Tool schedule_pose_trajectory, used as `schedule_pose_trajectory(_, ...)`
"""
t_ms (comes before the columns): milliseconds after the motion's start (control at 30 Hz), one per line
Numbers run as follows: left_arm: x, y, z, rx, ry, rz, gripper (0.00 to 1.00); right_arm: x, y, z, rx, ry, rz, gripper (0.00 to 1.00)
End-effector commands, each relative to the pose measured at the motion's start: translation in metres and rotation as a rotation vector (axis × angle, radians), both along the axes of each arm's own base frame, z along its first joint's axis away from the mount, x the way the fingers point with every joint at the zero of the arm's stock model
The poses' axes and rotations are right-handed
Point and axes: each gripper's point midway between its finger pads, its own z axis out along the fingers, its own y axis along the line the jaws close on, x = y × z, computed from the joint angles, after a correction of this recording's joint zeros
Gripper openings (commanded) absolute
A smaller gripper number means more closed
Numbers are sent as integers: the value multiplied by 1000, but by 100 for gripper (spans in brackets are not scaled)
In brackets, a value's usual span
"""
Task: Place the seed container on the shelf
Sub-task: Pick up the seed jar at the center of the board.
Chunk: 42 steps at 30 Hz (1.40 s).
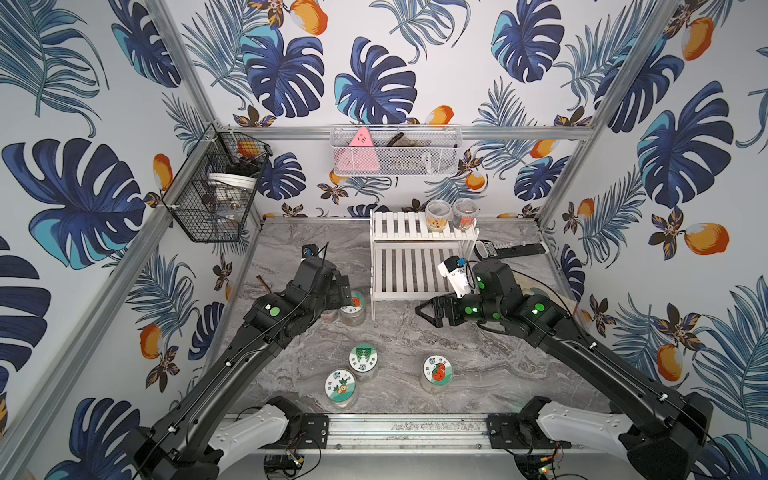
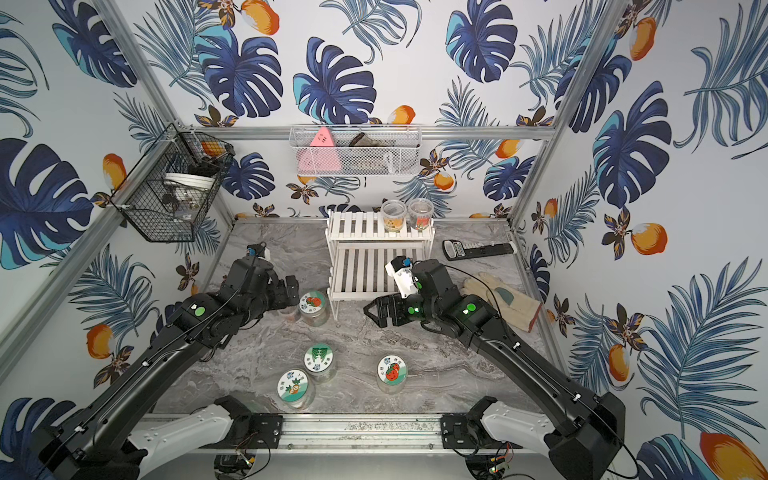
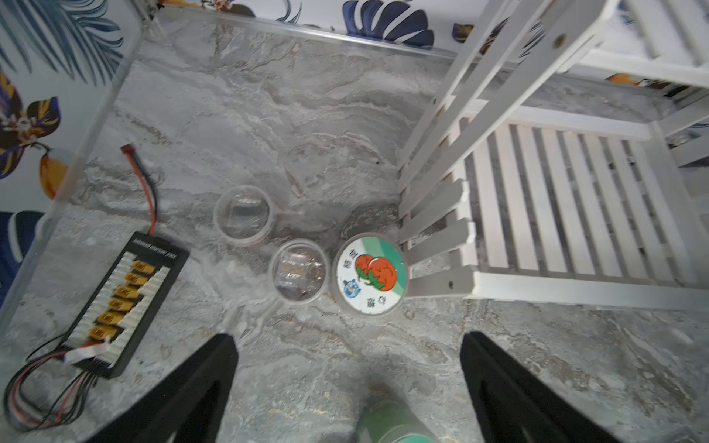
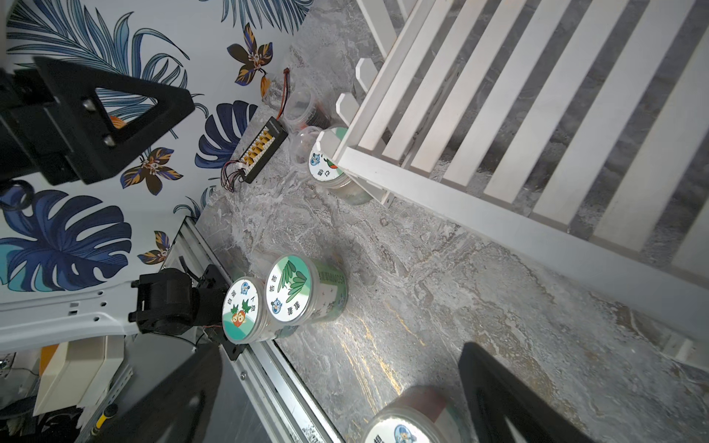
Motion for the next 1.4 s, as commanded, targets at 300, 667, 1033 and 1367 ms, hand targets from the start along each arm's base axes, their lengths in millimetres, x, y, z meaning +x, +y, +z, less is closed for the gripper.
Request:
schedule_pose_trajectory(300, 7, 13, -100, -209, 273, 192, 99, -6, 39, -29, -86, -2, -9, 100)
schedule_pose_trajectory(667, 47, 34, -131, -311, 337, 273, 92, -7, 62, -39, -121, -25, 34, 100)
schedule_pose_trajectory(1033, 64, 43, -157, -282, 400, 346, 94, -10, 71, -42, -112, 1, 77, 100)
schedule_pose_trajectory(1367, 72, 38, -174, -298, 424, 334, 93, -12, 74, -45, -118, 14, 97, 100)
